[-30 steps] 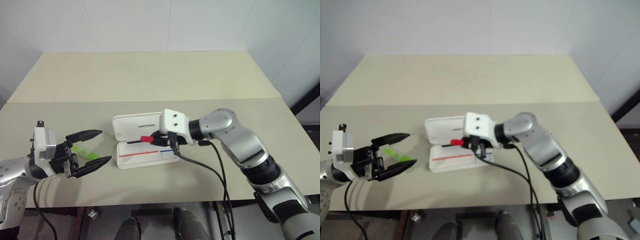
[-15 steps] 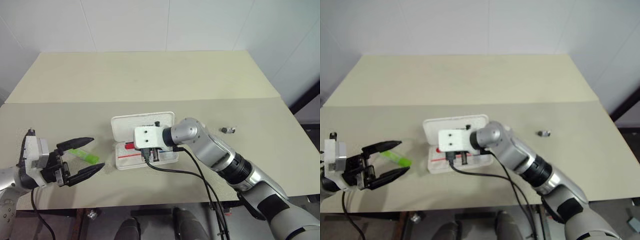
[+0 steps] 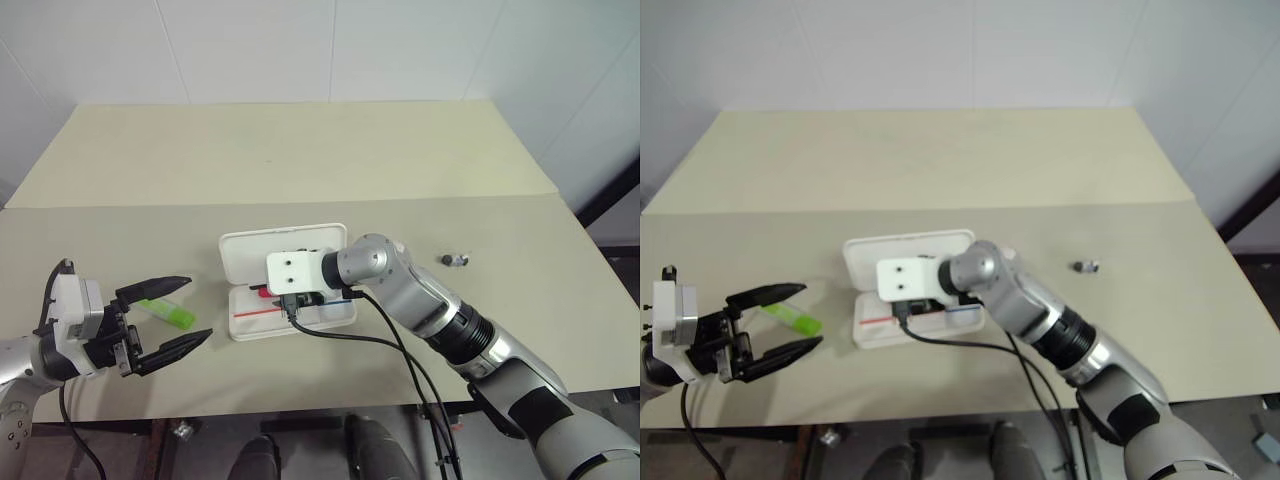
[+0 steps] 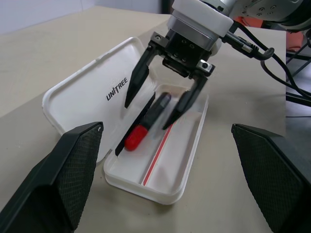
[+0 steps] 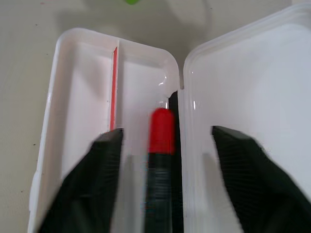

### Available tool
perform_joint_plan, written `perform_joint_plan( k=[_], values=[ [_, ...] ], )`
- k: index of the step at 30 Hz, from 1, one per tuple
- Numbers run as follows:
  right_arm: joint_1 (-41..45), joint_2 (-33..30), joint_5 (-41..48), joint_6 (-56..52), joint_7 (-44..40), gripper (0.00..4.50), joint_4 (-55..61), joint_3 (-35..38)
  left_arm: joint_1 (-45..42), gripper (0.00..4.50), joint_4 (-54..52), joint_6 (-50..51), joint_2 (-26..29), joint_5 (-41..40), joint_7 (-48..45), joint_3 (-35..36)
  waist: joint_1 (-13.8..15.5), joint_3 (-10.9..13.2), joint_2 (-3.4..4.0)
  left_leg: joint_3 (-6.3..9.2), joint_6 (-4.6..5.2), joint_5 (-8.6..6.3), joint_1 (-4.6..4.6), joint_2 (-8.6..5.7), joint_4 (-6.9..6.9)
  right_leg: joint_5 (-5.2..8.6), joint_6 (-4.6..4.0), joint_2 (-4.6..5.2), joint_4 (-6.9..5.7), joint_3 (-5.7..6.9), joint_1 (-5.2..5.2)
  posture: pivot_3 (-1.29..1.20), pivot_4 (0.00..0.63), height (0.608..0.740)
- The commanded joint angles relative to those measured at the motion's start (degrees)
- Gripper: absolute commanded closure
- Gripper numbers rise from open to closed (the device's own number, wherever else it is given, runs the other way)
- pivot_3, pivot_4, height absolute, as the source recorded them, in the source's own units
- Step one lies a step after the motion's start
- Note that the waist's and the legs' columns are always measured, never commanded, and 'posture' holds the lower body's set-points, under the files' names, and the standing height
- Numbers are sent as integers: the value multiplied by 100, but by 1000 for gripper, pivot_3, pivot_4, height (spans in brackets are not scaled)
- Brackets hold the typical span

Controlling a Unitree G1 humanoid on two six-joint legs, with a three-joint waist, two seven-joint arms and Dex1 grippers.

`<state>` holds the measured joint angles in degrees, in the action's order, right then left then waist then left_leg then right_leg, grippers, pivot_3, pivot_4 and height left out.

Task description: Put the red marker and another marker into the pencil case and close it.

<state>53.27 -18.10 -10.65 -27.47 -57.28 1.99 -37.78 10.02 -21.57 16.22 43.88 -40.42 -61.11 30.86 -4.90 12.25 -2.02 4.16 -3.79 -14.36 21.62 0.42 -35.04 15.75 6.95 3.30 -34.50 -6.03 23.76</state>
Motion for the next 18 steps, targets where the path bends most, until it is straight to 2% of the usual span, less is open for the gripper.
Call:
perform_joint_plan(
  k=[1, 5, 10, 14, 18],
  values=[
    [-43, -35, 160, 53, -189, 28, 310, 187, -31, 0, -106, -42, 15, -30, 54, 33, 3, 0, 0, 0, 0, 0, 0, 1, 0, 0, 0, -1, 0, 0, 0, 0, 150, 740],
    [-149, -107, 508, -20, -468, 28, 572, 374, -59, 0, -107, 33, 27, -10, 155, 3, 5, 0, 0, 0, -2, -3, 0, 6, 0, -2, 3, -5, 0, 1, 0, 0, 150, 740],
    [-328, -397, 1232, -36, -842, 28, 847, 1011, 49, 0, -406, 305, -46, 9, 685, 26, 14, 0, 0, 0, -7, -8, 0, 19, -1, -5, 10, -17, 0, 2, 0, 0, 150, 740],
    [-558, -814, 1674, 609, -1226, 28, 676, 1479, 183, 0, -696, 648, -196, 8, 1436, 213, 19, 0, -1, 0, -5, -13, -1, 21, -1, -7, 14, -19, 1, 2, -3, 0, 150, 740],
    [-842, -910, 2200, 1272, -1411, 28, 208, 2094, 338, 0, -1064, 1083, -442, -58, 2308, 376, 5, 0, -4, -1, -7, -17, -2, 29, -4, -8, 16, -30, 1, 1, -5, 0, 150, 740]
  ],
)
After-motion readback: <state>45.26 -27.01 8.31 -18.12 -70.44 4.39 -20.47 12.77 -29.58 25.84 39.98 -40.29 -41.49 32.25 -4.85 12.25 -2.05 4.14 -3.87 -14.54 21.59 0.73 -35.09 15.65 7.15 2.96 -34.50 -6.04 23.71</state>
